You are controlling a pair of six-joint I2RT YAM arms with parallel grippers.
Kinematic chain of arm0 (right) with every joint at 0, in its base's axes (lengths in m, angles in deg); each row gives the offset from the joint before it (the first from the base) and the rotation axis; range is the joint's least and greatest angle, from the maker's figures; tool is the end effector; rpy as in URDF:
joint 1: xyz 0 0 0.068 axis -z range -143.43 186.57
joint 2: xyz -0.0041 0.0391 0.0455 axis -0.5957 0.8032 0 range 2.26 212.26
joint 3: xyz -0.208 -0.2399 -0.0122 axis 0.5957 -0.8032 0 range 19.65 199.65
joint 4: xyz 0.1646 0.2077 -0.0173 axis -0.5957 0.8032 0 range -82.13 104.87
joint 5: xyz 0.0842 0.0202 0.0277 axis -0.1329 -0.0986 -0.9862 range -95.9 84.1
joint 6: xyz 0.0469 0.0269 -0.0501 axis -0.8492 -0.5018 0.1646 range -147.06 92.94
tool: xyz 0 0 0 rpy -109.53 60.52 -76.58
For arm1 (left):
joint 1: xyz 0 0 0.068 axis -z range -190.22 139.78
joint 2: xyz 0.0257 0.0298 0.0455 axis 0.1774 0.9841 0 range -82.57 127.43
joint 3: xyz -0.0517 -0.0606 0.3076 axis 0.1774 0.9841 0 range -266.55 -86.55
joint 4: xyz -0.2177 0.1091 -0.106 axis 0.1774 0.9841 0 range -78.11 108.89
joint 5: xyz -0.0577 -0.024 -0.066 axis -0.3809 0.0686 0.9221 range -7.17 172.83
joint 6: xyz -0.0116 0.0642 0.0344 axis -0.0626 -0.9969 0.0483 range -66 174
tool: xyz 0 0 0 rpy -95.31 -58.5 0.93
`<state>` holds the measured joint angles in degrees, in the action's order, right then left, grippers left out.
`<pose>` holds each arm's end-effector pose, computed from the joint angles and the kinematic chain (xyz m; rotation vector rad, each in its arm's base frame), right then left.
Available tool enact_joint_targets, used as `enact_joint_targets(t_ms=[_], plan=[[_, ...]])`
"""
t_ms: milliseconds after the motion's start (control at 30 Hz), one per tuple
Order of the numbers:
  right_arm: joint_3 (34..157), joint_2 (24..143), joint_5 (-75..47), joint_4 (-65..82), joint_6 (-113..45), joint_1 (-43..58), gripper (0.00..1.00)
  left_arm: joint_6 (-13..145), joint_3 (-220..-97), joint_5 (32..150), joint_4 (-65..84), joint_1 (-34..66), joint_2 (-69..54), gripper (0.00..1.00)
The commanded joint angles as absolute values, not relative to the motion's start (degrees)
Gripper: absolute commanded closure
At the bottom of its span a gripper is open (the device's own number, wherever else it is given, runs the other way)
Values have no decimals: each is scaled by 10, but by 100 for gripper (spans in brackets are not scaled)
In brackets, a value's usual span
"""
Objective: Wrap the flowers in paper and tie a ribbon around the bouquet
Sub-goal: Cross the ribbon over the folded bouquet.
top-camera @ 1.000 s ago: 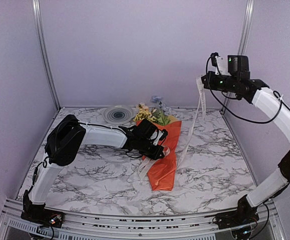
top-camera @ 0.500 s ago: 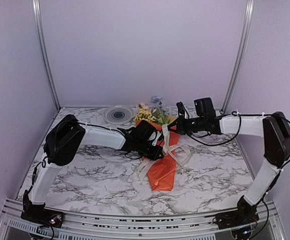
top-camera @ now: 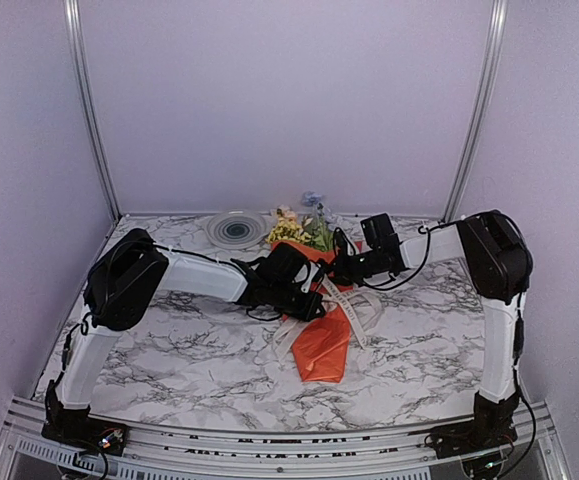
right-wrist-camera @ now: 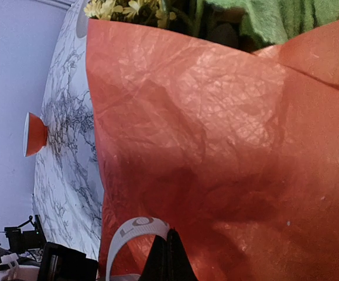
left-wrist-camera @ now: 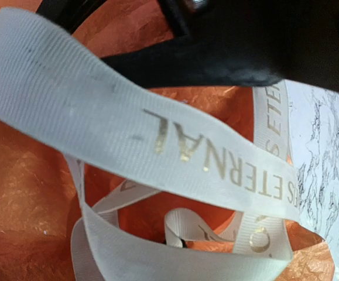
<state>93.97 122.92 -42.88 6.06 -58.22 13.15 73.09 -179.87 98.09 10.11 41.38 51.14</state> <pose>0.4273 0.2253 0.1549 -0.1773 2.4738 1.2016 0.3397 -0.4548 0.1386 0.8179 2.2544 -0.9276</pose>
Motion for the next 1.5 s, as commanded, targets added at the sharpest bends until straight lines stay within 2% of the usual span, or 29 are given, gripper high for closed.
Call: enact_joint_targets(t_ms=[0, 433, 833, 933, 1167, 1300, 1467], plan=[[979, 1244, -449, 74, -559, 139, 100, 730, -1776, 986, 115, 413, 491, 100], [1012, 1311, -478, 95, -535, 154, 99, 677, -1742, 980, 120, 424, 420, 100], [1018, 1322, -482, 134, -494, 151, 99, 448, -1757, 1072, 181, 449, 316, 100], [1029, 1325, -508, 152, -464, 146, 98, 408, -1810, 1043, 200, 449, 326, 100], [1039, 1316, -573, 205, -380, 135, 97, 329, -1908, 898, 208, 446, 376, 100], [1036, 1315, -574, 217, -367, 135, 95, 338, -1957, 863, 203, 428, 429, 100], [1024, 1304, -569, 202, -381, 135, 93, 382, -1981, 875, 189, 392, 490, 100]])
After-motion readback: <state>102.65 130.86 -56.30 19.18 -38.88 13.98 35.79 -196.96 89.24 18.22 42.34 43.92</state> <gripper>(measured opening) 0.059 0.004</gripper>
